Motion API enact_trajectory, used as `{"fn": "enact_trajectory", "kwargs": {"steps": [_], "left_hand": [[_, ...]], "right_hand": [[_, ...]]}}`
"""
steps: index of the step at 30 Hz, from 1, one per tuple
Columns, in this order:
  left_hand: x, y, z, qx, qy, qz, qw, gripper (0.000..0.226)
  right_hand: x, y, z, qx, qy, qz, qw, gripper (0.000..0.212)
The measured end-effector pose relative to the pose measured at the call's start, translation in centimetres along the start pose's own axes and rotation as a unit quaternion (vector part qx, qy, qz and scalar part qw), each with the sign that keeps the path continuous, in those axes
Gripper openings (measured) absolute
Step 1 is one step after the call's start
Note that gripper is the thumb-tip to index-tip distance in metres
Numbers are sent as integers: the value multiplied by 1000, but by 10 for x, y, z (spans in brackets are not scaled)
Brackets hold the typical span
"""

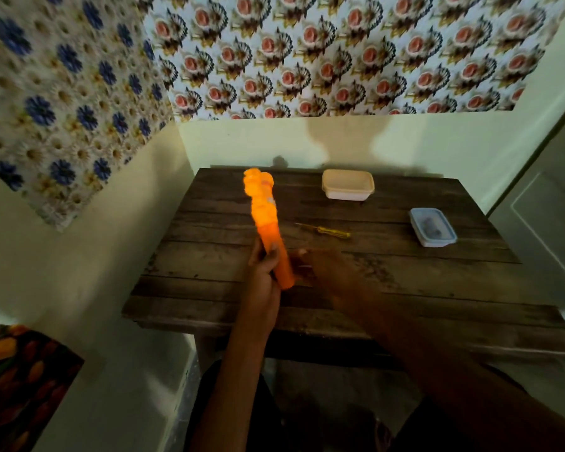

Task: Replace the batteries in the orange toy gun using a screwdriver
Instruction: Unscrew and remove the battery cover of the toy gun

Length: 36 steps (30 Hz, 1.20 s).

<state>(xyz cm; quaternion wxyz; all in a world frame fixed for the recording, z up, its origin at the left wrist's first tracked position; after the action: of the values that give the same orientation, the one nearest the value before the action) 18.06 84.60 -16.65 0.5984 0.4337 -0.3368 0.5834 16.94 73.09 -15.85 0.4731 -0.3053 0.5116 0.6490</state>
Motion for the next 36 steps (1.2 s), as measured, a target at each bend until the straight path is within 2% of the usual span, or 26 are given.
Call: {"fn": "enact_trajectory", "kwargs": {"steps": [2,4,8,11,14,17,22,25,29,36], "left_hand": [[13,-4,8,27,-170,32,985,51],[22,-10,13,59,-339,55,937,53],[31,-22,29,56,-513,87,852,54],[30,-26,31,47,-530,75,843,52],[30,-26,34,46,-527,74,845,61],[25,-28,34,34,-535,70,841,68],[32,-28,41,36,-576,77,813,60],[29,-28,42,33,-560,69,825,66],[23,-29,41,31,-582,58,810,62],[16,-30,42,19,-589,47,806,67]], "right_hand": [[1,4,9,7,-69,53,996,19],[-3,1,13,19,-120,76,990,16],[-6,-3,11,13,-165,101,981,18],[1,-8,5,0,-175,92,980,13],[11,-12,0,5,-164,94,982,10],[11,-11,-2,12,-166,84,982,21],[4,-6,-1,-13,-161,55,985,27],[0,-4,-5,-11,-155,38,987,22],[1,-2,-11,6,-126,41,991,17],[4,-4,-18,35,-124,61,990,8]]}}
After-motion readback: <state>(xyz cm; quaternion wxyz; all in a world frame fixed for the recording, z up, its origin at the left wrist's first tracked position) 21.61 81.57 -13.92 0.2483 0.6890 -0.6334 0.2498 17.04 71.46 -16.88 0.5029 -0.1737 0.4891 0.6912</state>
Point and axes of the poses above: each hand's wrist, its own y-axis away from the middle knuckle, its own z-axis out of the palm, x = y × z, the point moved 7 cm from there along -y, towards the middle knuckle, and after that the axes turned 10 degrees about -y, right-handed, at the moved point
